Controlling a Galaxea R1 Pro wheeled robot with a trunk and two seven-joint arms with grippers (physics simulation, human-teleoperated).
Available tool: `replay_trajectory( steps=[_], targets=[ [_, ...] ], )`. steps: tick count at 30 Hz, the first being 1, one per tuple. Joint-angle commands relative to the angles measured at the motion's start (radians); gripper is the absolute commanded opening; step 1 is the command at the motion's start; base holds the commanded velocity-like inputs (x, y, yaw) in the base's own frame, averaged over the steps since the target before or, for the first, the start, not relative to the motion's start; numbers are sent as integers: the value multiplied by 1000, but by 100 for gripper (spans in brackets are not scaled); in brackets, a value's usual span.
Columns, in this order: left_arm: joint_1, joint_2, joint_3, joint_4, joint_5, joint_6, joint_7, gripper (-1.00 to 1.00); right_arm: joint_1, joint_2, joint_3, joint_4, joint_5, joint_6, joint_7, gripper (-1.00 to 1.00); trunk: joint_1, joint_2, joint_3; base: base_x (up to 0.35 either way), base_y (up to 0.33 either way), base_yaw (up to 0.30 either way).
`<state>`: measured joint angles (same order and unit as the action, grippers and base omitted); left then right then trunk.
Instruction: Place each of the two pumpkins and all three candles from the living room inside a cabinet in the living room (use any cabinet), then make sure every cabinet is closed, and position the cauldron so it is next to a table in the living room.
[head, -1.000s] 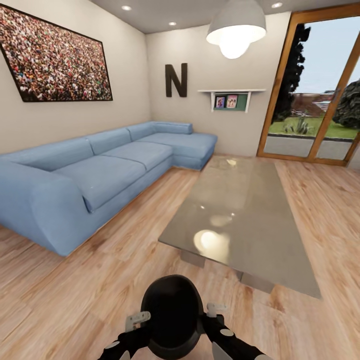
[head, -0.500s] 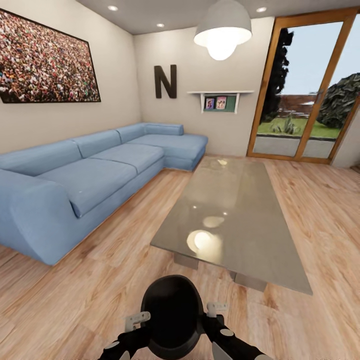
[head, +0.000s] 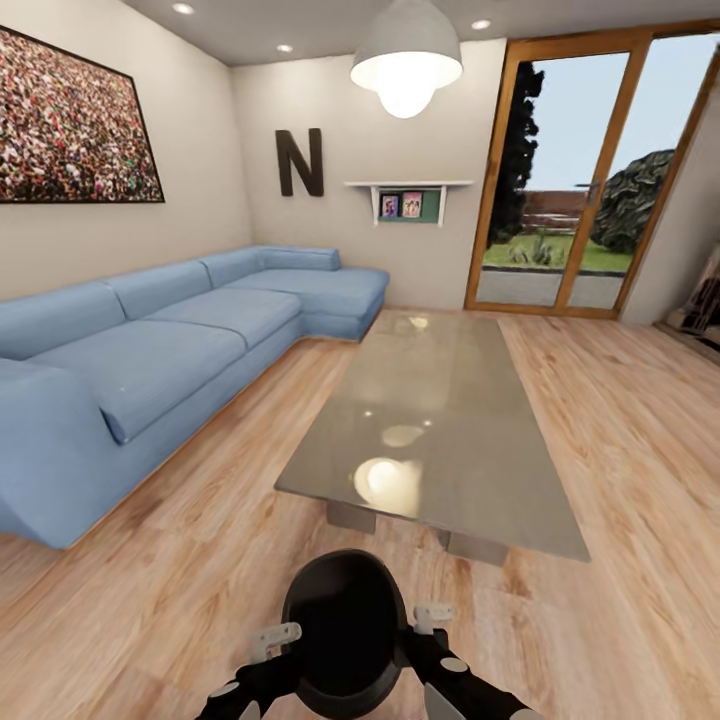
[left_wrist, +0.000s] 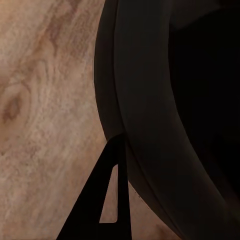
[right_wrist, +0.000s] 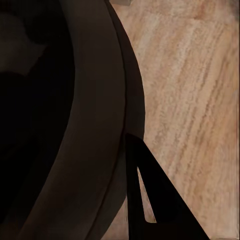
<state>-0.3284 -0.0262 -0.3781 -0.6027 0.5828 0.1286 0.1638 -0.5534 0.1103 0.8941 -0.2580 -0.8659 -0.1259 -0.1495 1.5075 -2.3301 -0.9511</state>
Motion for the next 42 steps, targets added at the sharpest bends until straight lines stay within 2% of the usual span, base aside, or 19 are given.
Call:
replay_trajectory(
  steps=[1,3,12,20,42],
  targets=[
    [0,6,16,-2,6,3,8,-100,-2,0,-18,-5,7,-18,1,-100,0,0,0,0,0,-268],
    [1,6,16,-2,6,3,8,-100,-2,0,-18,-5,7,-18,1,-100,0,0,0,0,0,-270],
    [1,6,16,-2,6,3,7,-100,-2,0,-18,-5,7,-18,1,-100,34,-63,-24,0,0,-271],
    [1,6,16,-2,6,2,7,-100,-2,-1,-18,-5,7,-18,-1,-100,34,-63,-22,0,0,-241],
    [1,6,16,-2,5,3,10,-100,-2,3,-18,-4,13,-19,-1,-100,34,-63,-22,92,0,-7]
  ],
)
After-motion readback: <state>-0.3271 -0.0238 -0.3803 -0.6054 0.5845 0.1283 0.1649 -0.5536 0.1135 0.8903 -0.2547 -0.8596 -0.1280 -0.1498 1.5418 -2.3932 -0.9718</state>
